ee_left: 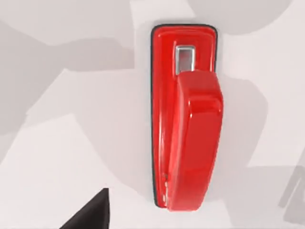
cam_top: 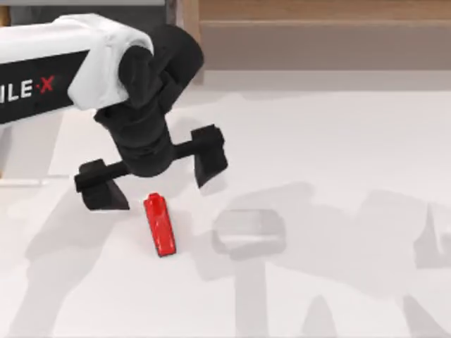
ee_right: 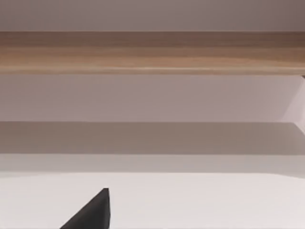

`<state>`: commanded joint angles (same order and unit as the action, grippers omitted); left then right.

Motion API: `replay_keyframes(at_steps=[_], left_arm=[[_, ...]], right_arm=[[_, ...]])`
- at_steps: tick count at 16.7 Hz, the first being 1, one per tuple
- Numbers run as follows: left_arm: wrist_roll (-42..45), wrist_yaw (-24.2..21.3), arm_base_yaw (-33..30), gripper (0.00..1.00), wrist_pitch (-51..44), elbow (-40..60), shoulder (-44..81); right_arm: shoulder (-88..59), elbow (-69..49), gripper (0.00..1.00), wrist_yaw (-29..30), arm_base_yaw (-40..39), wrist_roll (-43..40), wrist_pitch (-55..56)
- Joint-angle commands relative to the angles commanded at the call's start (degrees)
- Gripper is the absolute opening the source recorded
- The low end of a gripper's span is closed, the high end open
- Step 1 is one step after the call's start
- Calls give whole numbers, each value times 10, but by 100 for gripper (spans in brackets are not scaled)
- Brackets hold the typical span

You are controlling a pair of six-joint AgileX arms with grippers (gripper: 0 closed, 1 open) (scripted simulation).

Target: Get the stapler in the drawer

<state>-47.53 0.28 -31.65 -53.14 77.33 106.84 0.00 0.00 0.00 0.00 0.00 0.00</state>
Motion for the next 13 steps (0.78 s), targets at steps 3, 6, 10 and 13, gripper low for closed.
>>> replay_keyframes(at_steps=[3, 6, 10, 13], left_arm=[[-10, 36, -7, 100, -40, 18, 11], [-10, 41, -8, 100, -44, 20, 13], [-10, 40, -5, 100, -43, 19, 11], [-7, 40, -5, 100, -20, 5, 22]], right_arm=[[0, 0, 100, 0, 0, 0, 0], [0, 0, 100, 0, 0, 0, 0], [0, 0, 100, 0, 0, 0, 0], [0, 0, 100, 0, 0, 0, 0]])
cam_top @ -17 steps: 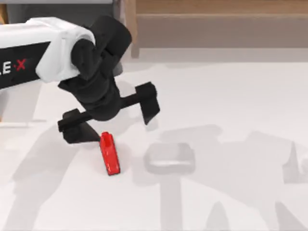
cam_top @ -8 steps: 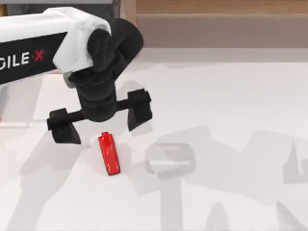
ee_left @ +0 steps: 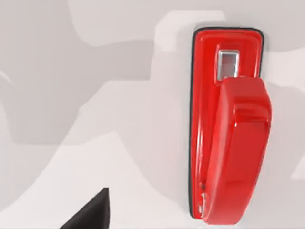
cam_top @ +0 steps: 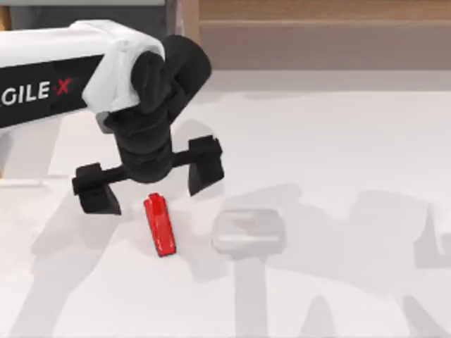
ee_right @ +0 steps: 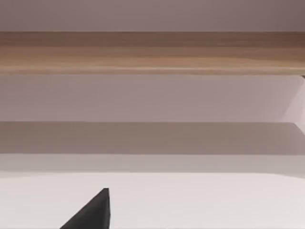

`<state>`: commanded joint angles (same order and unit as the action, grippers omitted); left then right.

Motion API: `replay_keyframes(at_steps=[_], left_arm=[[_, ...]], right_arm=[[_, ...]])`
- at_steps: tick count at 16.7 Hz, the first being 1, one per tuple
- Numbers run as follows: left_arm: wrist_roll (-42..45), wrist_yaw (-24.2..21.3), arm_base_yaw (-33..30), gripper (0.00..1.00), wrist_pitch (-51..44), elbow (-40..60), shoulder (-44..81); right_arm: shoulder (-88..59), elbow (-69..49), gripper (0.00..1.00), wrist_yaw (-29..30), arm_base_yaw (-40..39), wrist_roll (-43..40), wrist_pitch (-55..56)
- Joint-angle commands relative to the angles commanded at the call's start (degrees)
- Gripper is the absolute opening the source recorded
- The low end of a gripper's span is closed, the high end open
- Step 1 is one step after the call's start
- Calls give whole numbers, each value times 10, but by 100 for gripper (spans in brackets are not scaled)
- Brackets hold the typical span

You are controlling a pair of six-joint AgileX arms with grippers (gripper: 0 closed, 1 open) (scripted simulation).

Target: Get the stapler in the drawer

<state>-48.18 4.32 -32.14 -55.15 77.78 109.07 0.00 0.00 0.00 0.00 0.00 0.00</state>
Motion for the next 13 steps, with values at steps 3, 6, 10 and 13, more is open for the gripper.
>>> replay_keyframes(at_steps=[3, 6, 10, 13], left_arm=[[4, 0, 3, 100, 64, -32, 28], [6, -1, 6, 100, 115, -58, 53], [7, -1, 6, 100, 120, -62, 57], [7, -1, 6, 77, 120, -62, 57]], right_arm=[[0, 0, 100, 0, 0, 0, 0], [0, 0, 100, 0, 0, 0, 0], [0, 0, 100, 0, 0, 0, 0], [0, 0, 100, 0, 0, 0, 0]])
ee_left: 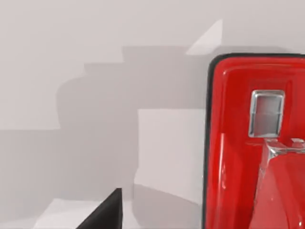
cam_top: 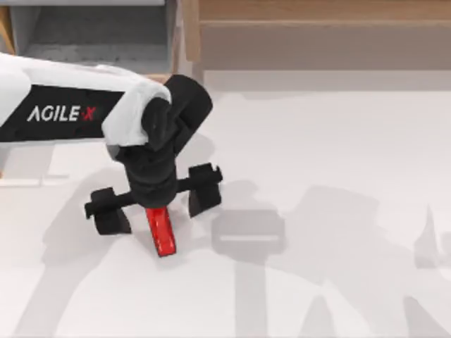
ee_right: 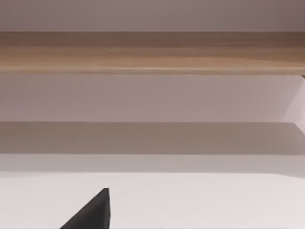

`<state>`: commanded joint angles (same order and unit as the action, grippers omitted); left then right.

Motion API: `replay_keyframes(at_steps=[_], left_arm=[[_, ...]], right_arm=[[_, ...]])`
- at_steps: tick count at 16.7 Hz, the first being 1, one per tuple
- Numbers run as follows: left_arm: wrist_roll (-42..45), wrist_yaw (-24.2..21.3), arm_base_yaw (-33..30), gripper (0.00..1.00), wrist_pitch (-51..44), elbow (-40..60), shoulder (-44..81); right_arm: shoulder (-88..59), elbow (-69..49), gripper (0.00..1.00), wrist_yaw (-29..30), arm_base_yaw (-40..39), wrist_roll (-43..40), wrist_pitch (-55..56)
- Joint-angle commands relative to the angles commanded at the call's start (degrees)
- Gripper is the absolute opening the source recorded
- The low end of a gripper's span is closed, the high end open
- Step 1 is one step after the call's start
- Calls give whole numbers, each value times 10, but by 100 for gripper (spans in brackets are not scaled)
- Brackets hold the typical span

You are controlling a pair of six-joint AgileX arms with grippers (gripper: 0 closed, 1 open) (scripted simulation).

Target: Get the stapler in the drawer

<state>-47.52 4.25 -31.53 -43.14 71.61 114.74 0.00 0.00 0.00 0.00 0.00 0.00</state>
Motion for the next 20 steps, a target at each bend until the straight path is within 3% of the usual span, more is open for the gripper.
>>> replay_keyframes(at_steps=[10, 20], left_arm=[[0, 0, 0, 2, 0, 0, 0], [0, 0, -1, 0, -2, 1, -2]], right_arm=[[0, 0, 100, 0, 0, 0, 0], [0, 0, 100, 0, 0, 0, 0]])
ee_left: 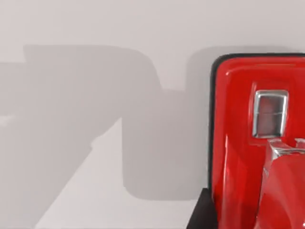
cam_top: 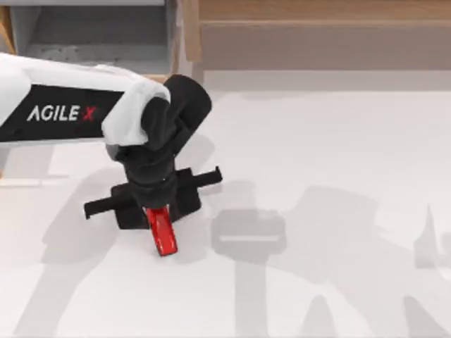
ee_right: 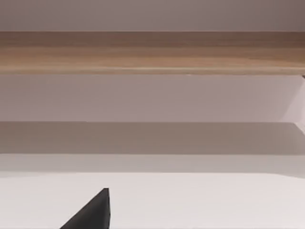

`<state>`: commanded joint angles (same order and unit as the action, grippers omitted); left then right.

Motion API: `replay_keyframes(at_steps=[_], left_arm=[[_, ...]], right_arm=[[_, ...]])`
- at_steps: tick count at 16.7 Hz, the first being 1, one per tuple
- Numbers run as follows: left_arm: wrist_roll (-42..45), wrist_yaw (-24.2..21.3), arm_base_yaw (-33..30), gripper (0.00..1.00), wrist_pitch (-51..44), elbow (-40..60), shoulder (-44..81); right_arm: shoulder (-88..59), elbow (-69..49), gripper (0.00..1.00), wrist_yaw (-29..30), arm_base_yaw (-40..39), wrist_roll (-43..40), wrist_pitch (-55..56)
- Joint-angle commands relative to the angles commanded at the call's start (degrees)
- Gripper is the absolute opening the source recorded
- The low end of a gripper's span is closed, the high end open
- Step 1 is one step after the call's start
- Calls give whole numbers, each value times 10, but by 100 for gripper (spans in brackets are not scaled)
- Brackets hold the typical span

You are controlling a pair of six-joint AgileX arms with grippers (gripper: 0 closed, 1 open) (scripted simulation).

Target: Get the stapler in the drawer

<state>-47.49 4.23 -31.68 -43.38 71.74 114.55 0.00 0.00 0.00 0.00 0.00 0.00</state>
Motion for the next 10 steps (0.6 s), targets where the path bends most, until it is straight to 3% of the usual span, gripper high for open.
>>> replay_keyframes(at_steps=[10], left_arm=[[0, 0, 0, 0, -59, 31, -25]], right_arm=[[0, 0, 100, 0, 0, 0, 0]])
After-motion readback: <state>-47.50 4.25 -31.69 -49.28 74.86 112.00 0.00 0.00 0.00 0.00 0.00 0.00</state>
